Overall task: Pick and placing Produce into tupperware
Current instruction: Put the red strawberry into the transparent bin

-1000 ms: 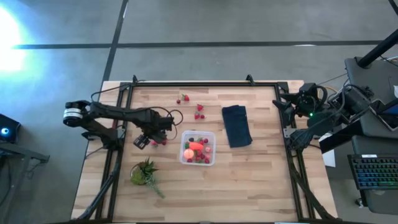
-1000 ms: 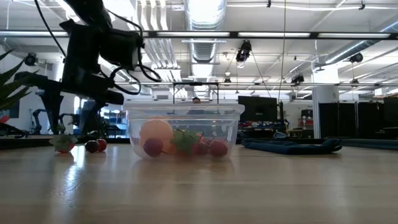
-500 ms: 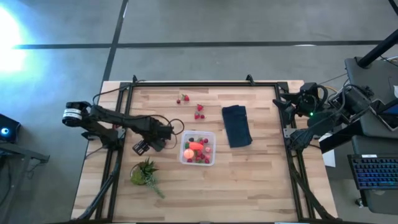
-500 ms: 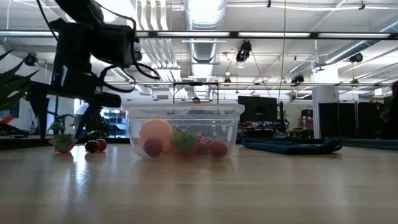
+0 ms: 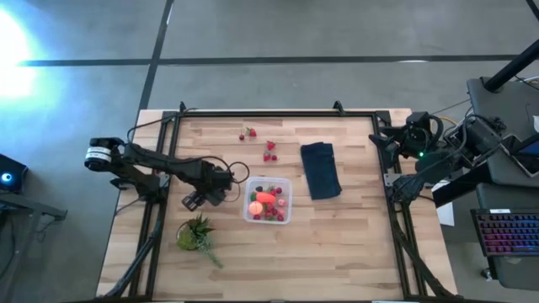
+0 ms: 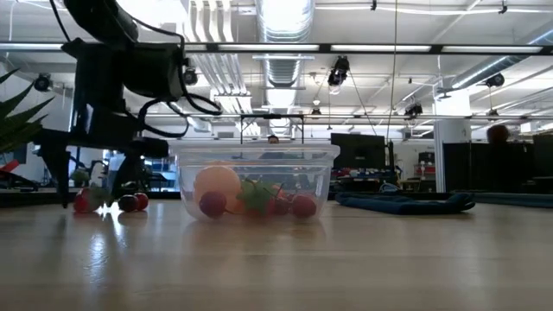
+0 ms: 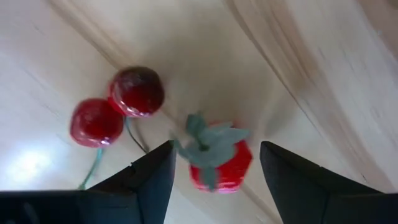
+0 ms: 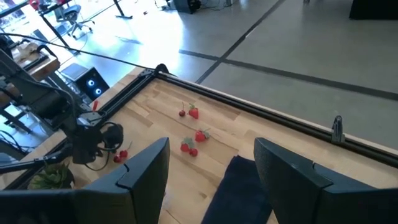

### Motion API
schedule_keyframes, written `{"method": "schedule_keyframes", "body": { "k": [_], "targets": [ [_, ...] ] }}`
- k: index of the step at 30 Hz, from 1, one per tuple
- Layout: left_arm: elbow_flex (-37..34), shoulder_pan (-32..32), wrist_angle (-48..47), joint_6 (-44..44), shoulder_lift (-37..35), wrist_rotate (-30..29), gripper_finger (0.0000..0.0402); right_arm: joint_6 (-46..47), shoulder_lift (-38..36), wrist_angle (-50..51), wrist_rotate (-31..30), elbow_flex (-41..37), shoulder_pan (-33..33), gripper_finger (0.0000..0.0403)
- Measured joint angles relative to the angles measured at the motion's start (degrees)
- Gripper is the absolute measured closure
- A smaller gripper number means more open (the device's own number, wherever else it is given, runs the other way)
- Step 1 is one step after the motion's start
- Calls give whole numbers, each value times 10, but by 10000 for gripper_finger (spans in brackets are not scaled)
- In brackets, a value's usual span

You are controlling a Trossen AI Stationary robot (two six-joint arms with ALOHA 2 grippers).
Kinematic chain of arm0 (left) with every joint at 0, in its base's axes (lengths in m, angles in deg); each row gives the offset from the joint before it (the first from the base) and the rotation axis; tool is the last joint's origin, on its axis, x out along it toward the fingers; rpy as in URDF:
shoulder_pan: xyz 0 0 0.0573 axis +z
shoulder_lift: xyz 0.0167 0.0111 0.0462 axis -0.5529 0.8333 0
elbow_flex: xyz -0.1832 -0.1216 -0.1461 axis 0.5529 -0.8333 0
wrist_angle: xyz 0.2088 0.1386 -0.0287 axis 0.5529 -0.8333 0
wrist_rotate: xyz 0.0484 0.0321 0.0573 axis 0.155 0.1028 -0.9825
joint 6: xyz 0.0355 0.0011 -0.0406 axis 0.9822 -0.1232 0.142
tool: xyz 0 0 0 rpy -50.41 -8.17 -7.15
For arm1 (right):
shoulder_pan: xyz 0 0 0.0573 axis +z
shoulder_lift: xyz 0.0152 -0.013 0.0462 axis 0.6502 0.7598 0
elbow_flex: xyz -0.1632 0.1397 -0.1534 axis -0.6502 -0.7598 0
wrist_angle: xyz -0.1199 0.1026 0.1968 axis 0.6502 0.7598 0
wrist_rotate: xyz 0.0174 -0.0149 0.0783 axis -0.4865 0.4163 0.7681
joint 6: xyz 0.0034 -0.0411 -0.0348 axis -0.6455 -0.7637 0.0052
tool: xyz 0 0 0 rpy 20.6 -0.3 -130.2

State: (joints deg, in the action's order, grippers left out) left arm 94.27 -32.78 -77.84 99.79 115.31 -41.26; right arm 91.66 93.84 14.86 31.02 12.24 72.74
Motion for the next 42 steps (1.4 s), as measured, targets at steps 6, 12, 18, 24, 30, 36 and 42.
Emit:
{"method": "schedule_keyframes", "body": {
  "k": [6, 12, 18, 24, 30, 36, 42],
  "targets": [
    [0, 0, 31, -1, 0, -2, 189, 7, 0, 0, 0, 0, 0, 177],
    [0, 0, 28, -48, 4, -3, 236, 11, 0, 0, 0, 0, 0, 177],
    [0, 1, 28, -147, 4, -11, 263, 10, 0, 0, 0, 0, 0, 177],
    [-1, 1, 22, -227, 4, -12, 264, 6, 0, 0, -2, 0, 0, 177],
    [-2, 1, 12, -271, 4, -13, 265, 0, 0, 0, -2, 0, 0, 177],
    [-2, 1, 7, -275, 5, -26, 265, -3, 0, 0, -2, 0, 0, 177],
    [-2, 1, 2, -272, 7, -27, 265, -4, 0, 0, -2, 0, 0, 177]
  ]
}}
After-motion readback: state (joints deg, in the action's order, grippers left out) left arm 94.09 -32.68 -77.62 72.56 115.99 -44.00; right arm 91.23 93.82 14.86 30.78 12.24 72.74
